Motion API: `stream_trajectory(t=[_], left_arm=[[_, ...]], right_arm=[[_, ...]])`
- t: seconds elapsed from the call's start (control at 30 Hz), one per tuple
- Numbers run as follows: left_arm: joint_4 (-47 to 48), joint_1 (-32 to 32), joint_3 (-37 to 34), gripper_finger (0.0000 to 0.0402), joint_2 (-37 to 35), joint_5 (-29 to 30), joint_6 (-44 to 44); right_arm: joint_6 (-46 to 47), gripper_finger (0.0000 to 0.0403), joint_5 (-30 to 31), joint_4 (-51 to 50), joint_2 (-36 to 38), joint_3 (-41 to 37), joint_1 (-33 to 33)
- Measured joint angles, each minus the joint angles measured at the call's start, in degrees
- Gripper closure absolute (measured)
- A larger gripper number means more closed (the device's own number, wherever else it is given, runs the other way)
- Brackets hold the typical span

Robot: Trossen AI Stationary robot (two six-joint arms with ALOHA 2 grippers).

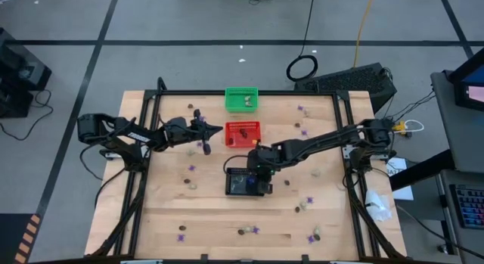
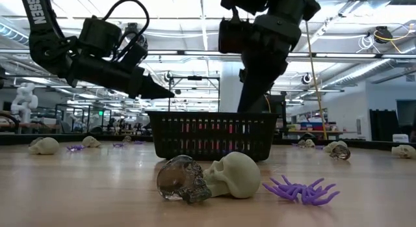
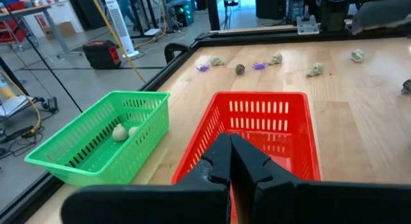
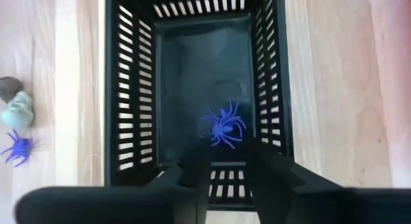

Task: Sort Halloween decoration
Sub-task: Put the violet spider toy into the black basket

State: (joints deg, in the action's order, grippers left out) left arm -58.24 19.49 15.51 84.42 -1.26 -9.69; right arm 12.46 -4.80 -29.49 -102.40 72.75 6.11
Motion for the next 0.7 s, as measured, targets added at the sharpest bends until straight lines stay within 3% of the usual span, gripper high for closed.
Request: stream_trajectory(t=[0.13,0.33,0.4,0.6,0.7], left_arm=[[0.67,-0.08,0.00,0.0402,0.00,0.00,0.00],[0.77,-0.07,0.00,0.0402,0.00,-0.01,0.00],[0.89,-0.07,0.00,0.0402,0.00,-0.02,0.00],[1.94,-0.08,0.00,0.0402,0.00,-0.02,0.00],[1.91,-0.07,0.00,0.0402,0.00,-0.02,0.00]], right_arm=[[-1.19,0.0311,0.79,-3.81,2.31,0.00,1.28],[-1.06,0.0391,5.00,-7.67,8.08,0.00,4.92],[0.54,0.0395,6.65,-8.64,9.77,-0.54,6.41],[13.93,0.0401,6.01,-7.47,13.63,-9.02,12.22],[23.22,0.0402,1.32,-7.27,13.93,-11.81,14.96]])
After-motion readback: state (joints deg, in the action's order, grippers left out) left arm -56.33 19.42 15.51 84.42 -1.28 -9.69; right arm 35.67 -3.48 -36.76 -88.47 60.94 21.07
